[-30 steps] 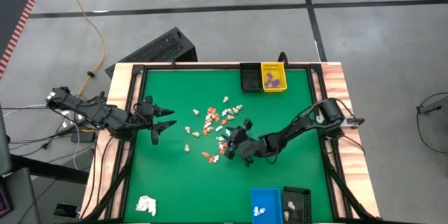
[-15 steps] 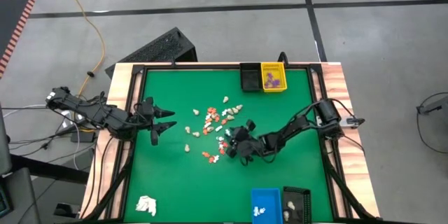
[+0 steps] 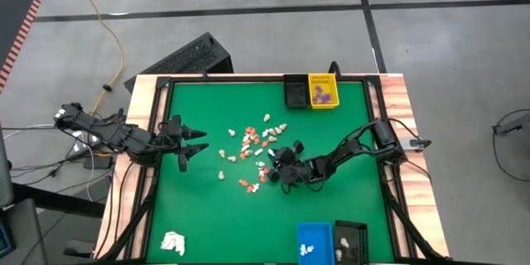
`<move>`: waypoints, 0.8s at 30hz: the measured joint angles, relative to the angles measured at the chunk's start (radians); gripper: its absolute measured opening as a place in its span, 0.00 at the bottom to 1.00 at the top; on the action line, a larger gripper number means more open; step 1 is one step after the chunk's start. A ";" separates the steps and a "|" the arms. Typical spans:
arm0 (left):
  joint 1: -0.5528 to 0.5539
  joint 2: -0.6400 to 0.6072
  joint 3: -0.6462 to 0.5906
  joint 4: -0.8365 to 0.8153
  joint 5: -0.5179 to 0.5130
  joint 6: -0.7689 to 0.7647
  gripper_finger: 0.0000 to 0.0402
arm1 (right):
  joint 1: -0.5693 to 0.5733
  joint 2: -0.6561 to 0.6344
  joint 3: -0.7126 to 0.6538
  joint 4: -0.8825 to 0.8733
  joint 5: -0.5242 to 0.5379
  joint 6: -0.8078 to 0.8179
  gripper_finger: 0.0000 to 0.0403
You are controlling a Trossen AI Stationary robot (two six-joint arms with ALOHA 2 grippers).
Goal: Sort Halloween decoration
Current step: Put the white skeleton toy into the blue basket
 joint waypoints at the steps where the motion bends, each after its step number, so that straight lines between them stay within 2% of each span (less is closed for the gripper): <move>1: 0.000 0.000 0.000 0.000 0.000 0.000 0.47 | 0.000 -0.002 0.000 -0.002 0.000 0.005 0.23; 5: 0.000 0.000 0.000 0.000 -0.003 0.000 0.47 | 0.000 -0.028 -0.001 -0.007 -0.004 0.002 0.07; 7: 0.000 0.000 0.000 0.000 -0.003 -0.002 0.47 | -0.001 -0.050 -0.001 -0.007 -0.013 -0.006 0.03; 11: 0.000 0.000 0.000 0.000 -0.004 -0.015 0.47 | -0.006 -0.124 -0.005 -0.032 -0.069 -0.033 0.04; 16: 0.000 0.000 0.000 0.000 -0.027 -0.015 0.47 | -0.043 -0.283 -0.002 -0.058 -0.054 -0.145 0.02; 20: 0.000 0.000 0.000 0.000 -0.041 -0.015 0.47 | -0.131 -0.417 -0.003 -0.151 -0.044 -0.221 0.02; 24: 0.000 0.000 0.000 0.000 -0.041 -0.016 0.47 | -0.267 -0.528 -0.002 -0.272 -0.039 -0.243 0.02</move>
